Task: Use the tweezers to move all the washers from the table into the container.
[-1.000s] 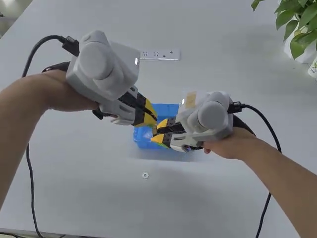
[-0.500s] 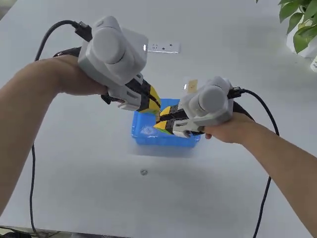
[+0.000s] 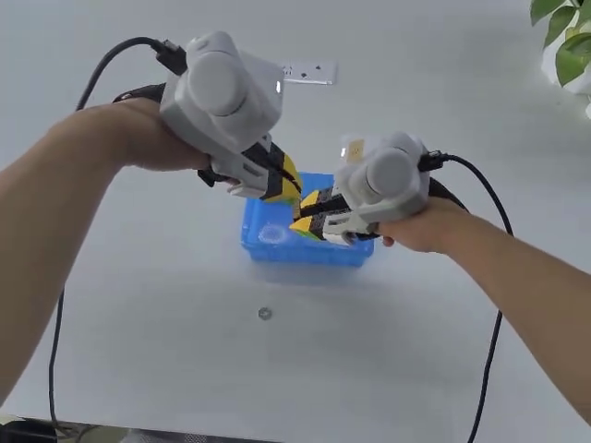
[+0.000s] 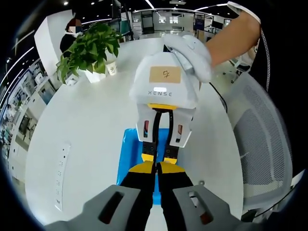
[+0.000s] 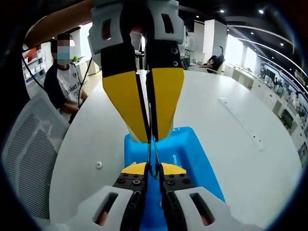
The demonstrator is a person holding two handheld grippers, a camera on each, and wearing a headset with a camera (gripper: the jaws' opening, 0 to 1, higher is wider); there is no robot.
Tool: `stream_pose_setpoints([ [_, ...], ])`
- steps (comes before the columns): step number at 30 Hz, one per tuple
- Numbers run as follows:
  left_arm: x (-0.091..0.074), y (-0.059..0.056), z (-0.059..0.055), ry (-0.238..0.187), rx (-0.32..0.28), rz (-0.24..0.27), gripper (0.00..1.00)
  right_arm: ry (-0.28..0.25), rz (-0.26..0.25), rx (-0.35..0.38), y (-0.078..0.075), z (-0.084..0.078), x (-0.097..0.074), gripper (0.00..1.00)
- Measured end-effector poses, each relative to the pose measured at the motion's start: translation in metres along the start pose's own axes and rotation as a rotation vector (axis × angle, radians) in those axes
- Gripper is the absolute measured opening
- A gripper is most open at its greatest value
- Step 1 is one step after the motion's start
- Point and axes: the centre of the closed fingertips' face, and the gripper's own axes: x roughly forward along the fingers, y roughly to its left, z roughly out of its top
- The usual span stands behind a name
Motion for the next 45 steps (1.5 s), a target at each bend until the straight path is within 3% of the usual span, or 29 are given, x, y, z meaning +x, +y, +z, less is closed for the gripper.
stream_pose_setpoints([
  [13, 0.017, 0.008, -0.012, 0.011, -0.009, -0.013, 0.05, 0.03, 0.031, 0.008, -0.008, -0.019, 0.014, 0.11],
  [30, 0.017, 0.009, -0.012, 0.007, -0.02, -0.01, 0.06, 0.036, 0.036, 0.001, -0.008, -0.019, 0.015, 0.12],
  [45, 0.001, 0.004, 0.001, -0.002, -0.004, 0.003, 0.05, 0.021, 0.017, -0.022, -0.006, -0.004, 0.001, 0.12],
])
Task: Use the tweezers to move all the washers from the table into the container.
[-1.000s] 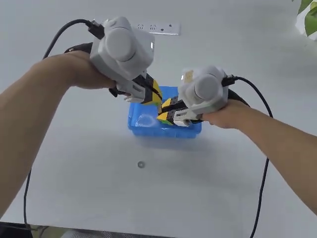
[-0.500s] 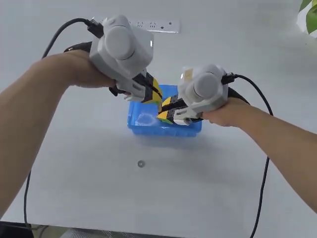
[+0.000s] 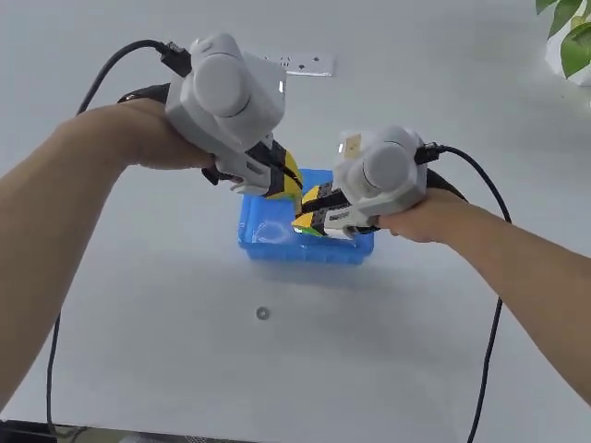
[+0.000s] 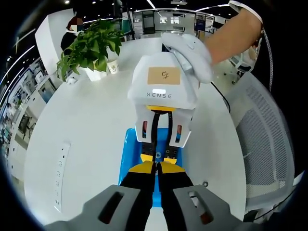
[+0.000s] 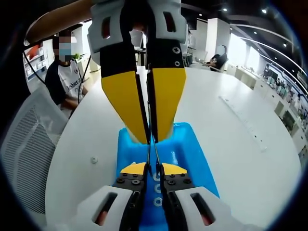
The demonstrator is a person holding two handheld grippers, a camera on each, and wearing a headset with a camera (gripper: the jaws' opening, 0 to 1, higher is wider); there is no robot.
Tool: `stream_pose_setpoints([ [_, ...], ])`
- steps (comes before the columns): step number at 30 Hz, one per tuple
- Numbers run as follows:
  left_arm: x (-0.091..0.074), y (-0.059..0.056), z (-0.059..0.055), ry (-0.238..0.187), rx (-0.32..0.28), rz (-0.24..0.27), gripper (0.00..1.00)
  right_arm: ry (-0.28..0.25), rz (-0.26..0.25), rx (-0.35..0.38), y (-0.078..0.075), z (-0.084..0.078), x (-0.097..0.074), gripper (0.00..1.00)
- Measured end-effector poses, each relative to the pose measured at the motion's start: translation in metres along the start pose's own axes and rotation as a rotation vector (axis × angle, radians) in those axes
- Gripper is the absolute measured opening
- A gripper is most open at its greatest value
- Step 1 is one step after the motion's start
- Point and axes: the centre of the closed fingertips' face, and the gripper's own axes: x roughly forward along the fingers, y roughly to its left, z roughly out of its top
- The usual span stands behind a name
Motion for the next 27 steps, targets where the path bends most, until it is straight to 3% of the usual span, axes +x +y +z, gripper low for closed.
stream_pose_setpoints([
  [16, -0.032, -0.019, 0.02, -0.014, 0.005, 0.017, 0.05, -0.021, -0.014, -0.052, 0.018, 0.028, -0.024, 0.12],
  [27, -0.042, -0.046, 0.019, -0.005, 0.008, 0.01, 0.05, -0.025, -0.002, -0.071, 0.045, 0.036, -0.027, 0.12],
])
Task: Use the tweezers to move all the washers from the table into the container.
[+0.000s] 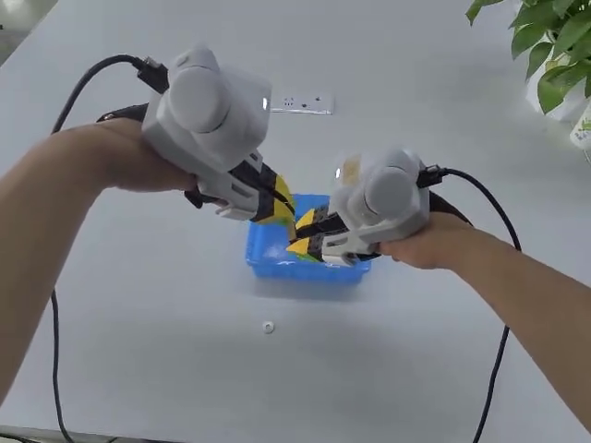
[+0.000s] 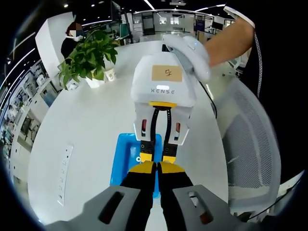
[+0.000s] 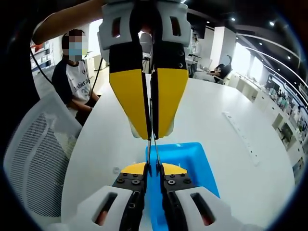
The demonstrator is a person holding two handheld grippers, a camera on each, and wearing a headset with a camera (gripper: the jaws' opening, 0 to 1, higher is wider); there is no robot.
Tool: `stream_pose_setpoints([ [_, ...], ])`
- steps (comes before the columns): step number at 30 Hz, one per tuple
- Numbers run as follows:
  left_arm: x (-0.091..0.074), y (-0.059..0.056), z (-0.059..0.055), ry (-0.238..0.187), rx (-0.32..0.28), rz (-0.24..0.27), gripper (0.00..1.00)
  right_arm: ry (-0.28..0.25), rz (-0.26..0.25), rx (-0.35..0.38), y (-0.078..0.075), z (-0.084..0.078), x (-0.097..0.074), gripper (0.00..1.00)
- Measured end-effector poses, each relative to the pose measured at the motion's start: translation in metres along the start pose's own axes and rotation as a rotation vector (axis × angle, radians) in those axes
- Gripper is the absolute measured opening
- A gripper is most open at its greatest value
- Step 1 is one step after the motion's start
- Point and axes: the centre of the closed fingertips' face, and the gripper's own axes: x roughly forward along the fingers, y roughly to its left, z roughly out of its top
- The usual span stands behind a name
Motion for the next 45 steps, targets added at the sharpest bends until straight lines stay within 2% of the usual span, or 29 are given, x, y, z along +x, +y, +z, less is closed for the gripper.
stream_pose_setpoints([
  [4, 0.002, -0.012, -0.005, 0.01, 0.002, -0.009, 0.05, -0.001, 0.008, 0.005, 0.012, -0.001, 0.003, 0.12],
  [15, 0.008, -0.037, -0.017, 0.026, -0.004, -0.02, 0.05, 0.005, 0.038, 0.008, 0.039, -0.007, 0.015, 0.12],
  [30, 0.017, -0.057, -0.036, 0.045, -0.024, -0.02, 0.05, -0.001, 0.066, 0.025, 0.061, -0.018, 0.032, 0.12],
  [45, 0.021, -0.067, -0.047, 0.054, -0.039, -0.017, 0.05, -0.011, 0.073, 0.03, 0.072, -0.021, 0.042, 0.12],
])
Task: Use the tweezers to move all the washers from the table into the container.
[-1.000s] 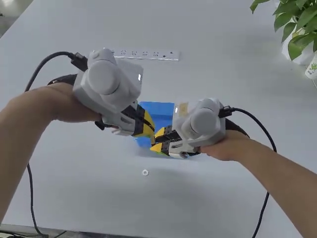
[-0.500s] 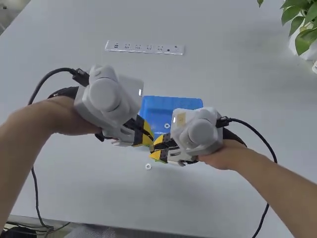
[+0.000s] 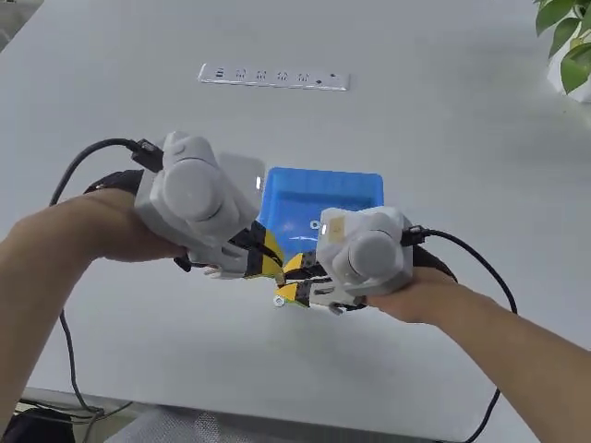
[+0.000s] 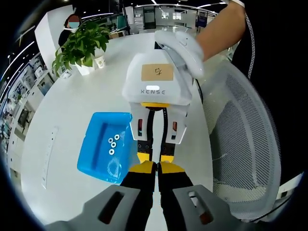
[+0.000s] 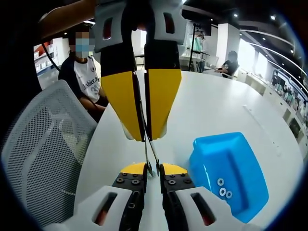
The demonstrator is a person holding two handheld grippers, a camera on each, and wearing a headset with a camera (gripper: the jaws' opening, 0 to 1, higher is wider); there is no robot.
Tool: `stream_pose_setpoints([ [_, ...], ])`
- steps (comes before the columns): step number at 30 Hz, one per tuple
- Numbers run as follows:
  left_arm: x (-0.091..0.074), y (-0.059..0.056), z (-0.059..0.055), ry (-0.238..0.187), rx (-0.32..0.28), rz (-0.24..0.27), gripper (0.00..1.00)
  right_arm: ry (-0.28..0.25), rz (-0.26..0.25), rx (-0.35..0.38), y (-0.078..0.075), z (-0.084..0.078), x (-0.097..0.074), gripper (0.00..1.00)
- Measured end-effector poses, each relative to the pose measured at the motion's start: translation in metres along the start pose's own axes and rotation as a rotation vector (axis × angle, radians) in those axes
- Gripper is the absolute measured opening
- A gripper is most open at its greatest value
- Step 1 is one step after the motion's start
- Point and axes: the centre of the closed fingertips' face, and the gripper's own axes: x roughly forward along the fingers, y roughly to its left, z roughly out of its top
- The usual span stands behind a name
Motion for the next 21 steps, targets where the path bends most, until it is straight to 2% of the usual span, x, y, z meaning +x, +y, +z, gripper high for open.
stream_pose_setpoints([
  [10, 0.002, -0.004, -0.008, 0.005, -0.013, -0.005, 0.05, 0.003, 0.02, 0.002, 0.007, 0.0, 0.007, 0.12],
  [21, 0.006, -0.01, -0.011, 0.005, -0.025, -0.015, 0.05, 0.011, 0.035, 0.011, 0.012, -0.005, 0.013, 0.12],
])
